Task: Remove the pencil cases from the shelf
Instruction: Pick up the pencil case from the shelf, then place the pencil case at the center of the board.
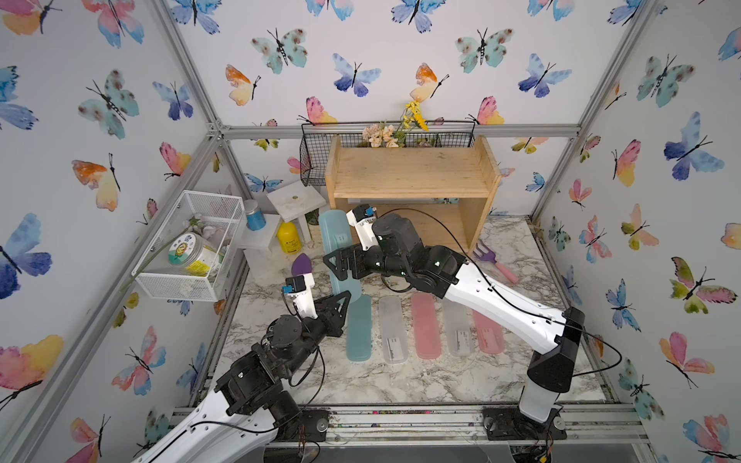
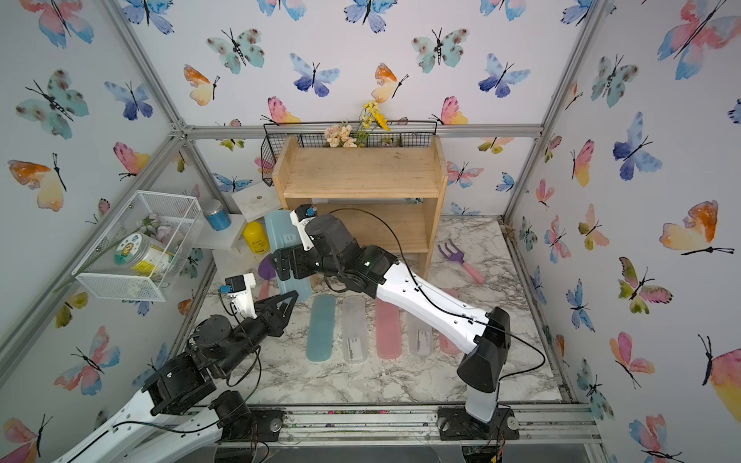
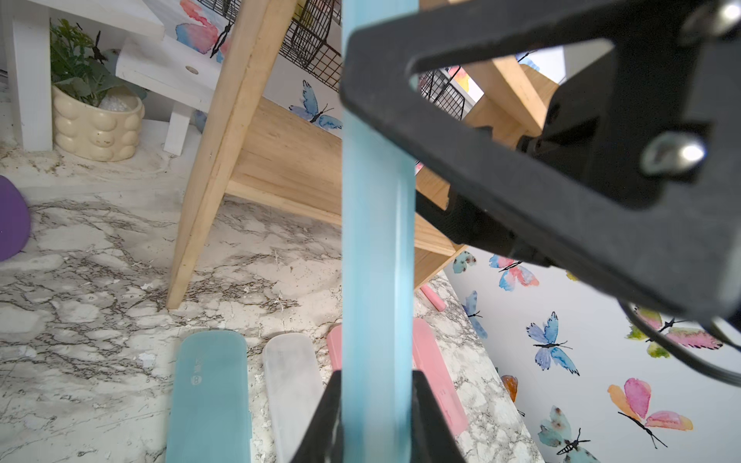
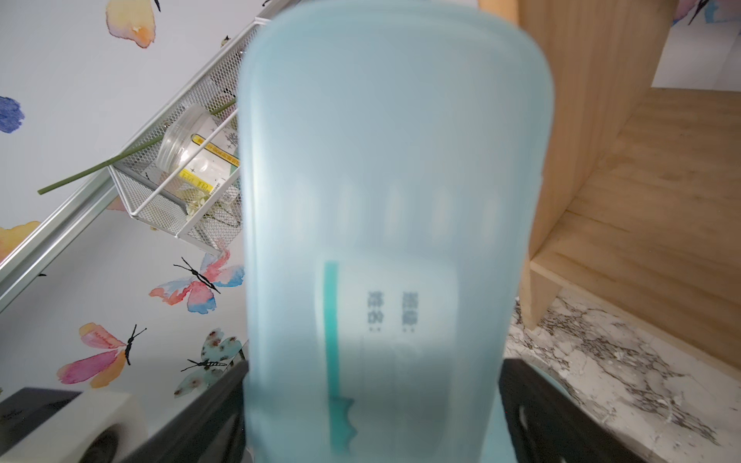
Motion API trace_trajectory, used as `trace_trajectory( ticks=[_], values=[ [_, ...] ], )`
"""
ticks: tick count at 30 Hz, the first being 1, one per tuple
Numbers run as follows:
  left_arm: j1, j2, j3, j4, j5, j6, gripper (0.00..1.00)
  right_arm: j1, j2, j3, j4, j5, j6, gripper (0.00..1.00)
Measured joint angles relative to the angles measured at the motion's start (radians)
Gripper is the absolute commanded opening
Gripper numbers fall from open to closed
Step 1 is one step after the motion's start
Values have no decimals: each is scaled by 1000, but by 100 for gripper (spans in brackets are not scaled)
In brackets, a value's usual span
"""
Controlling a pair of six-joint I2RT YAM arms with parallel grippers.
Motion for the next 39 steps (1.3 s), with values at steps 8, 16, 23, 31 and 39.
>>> trace_trajectory(
  ticks=[8, 16, 23, 31, 39],
  values=[
    [0, 0, -5, -6, -1, -5, 57, 3, 0, 0, 0, 22, 9, 73],
    [0, -13, 13, -48, -48, 10, 99, 3, -78, -150, 3, 83, 15, 77],
    [0, -118, 33, -170, -242, 64, 99, -2, -363, -469, -1, 191, 49, 78],
    [0, -89, 220, -216, -453, 224, 99, 26, -327, -717, 110, 124, 211, 79],
    [0, -15, 352, -285, -482, 275, 99, 205, 122, -466, 265, 60, 353, 79]
  ],
)
